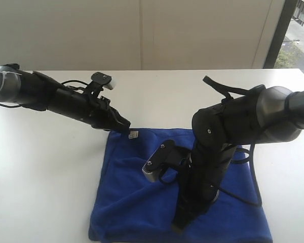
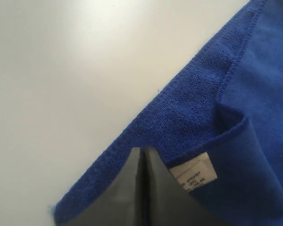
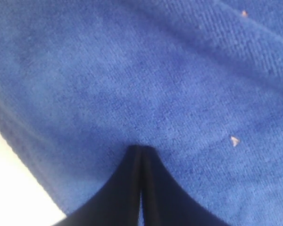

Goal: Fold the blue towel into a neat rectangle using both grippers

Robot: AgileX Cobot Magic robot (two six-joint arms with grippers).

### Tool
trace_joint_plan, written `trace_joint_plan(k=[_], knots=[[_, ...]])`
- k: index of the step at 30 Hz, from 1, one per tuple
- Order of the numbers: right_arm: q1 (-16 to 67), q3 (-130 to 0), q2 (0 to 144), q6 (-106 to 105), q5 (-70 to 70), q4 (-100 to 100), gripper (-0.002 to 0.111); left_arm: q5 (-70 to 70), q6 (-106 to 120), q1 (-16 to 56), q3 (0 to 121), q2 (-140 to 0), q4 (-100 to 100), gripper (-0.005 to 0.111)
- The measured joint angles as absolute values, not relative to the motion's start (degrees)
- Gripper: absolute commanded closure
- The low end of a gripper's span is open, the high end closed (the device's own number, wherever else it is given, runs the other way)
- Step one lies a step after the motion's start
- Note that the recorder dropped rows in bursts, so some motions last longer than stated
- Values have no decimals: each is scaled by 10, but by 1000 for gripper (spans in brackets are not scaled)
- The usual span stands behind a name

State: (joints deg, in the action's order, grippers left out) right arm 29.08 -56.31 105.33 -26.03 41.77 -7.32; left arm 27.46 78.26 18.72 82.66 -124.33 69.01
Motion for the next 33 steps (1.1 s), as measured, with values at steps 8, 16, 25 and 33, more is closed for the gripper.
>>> trace_joint_plan(k=[8, 16, 25, 33], knots=[[291, -563, 1053, -260, 418, -73, 108, 277, 834, 187, 827, -1238, 669, 107], [291, -563, 1053, -260, 418, -73, 108, 246, 838, 187, 827, -1238, 664, 107], [291, -563, 1053, -260, 418, -73, 108, 225, 833, 187, 827, -1229, 664, 107], [291, -563, 1053, -260, 419, -73, 108, 199, 793, 187, 827, -1215, 612, 107]])
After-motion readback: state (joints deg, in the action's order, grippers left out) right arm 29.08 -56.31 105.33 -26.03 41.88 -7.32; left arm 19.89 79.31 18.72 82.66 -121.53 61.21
